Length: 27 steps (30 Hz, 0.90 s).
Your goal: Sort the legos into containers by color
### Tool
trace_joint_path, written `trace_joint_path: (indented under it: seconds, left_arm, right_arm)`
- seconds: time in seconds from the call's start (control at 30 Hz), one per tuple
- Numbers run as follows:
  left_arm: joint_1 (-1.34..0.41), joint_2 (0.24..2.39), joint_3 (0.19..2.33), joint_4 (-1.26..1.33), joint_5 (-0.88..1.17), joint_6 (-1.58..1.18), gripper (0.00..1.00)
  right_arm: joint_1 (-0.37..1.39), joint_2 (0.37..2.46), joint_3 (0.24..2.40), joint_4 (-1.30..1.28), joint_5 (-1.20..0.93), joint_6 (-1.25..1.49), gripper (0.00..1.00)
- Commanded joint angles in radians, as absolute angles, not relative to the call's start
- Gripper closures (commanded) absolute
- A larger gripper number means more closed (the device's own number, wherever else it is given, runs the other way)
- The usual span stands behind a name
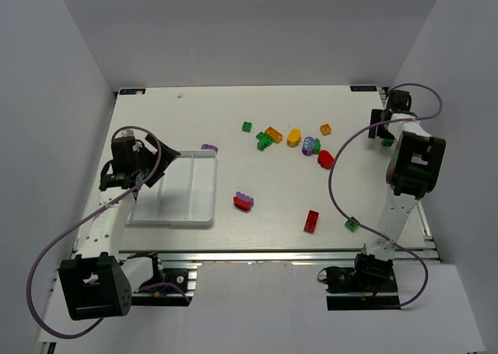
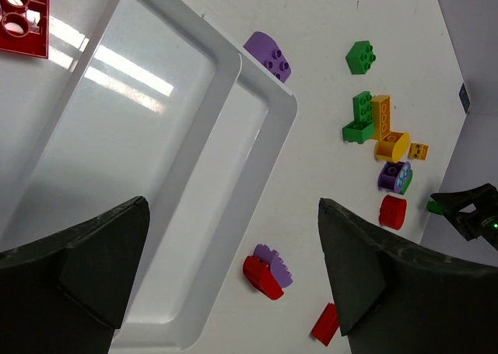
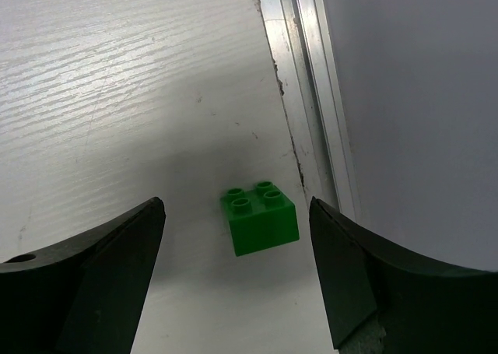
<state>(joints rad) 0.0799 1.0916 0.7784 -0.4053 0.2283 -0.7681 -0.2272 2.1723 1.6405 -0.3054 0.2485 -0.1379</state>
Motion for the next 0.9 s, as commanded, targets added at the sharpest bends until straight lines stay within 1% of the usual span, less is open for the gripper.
trace_joint_path:
  seconds: [0.0, 0.17, 0.27, 0.3, 0.47, 0.5, 0.57, 0.67, 0.77, 0.8, 0.87]
  left_arm:
    - [0.072, 1.088, 0.778, -0.38, 0.224, -0.773, 0.02]
    - [0.074, 1.086, 0.781, -0.384, 0.224, -0.772, 0.02]
    - [0.072, 1.081, 0.784, -0.382, 0.23, -0.773, 0.02]
    - [0.072, 1.077, 0.787, -0.38, 0.236, -0.773, 0.03]
    - [0.063, 1.063, 0.793, -0.361, 0.278, -0.772, 0.08]
    - [0.06, 1.054, 0.792, -0.35, 0.299, -0.772, 0.09]
    - [0.06, 1.043, 0.781, -0.335, 0.324, -0.778, 0.1]
    - [0.055, 1.017, 0.755, -0.298, 0.368, -0.787, 0.11]
    - [0.051, 0.991, 0.726, -0.287, 0.396, -0.79, 0.12]
    - [0.051, 0.985, 0.718, -0.281, 0.402, -0.793, 0.12]
    - [0.049, 0.96, 0.698, -0.279, 0.416, -0.799, 0.12]
  right_arm:
    - [-0.232, 2.186, 1.684, -0.296, 0.241, -0.138, 0.21]
    - [-0.235, 2.197, 1.684, -0.293, 0.236, -0.138, 0.23]
    - [-0.238, 2.2, 1.684, -0.296, 0.226, -0.137, 0.28]
    - [-0.239, 2.198, 1.681, -0.298, 0.219, -0.138, 0.32]
    - [-0.244, 2.183, 1.654, -0.291, 0.192, -0.137, 0.43]
    - [-0.245, 2.177, 1.652, -0.291, 0.187, -0.137, 0.48]
    - [-0.245, 2.169, 1.638, -0.29, 0.17, -0.135, 0.52]
    - [-0.247, 2.146, 1.617, -0.278, 0.15, -0.137, 0.62]
    - [-0.247, 2.134, 1.603, -0.273, 0.121, -0.137, 0.69]
    - [-0.247, 2.126, 1.595, -0.272, 0.108, -0.137, 0.74]
    - [-0.247, 2.117, 1.586, -0.272, 0.091, -0.138, 0.78]
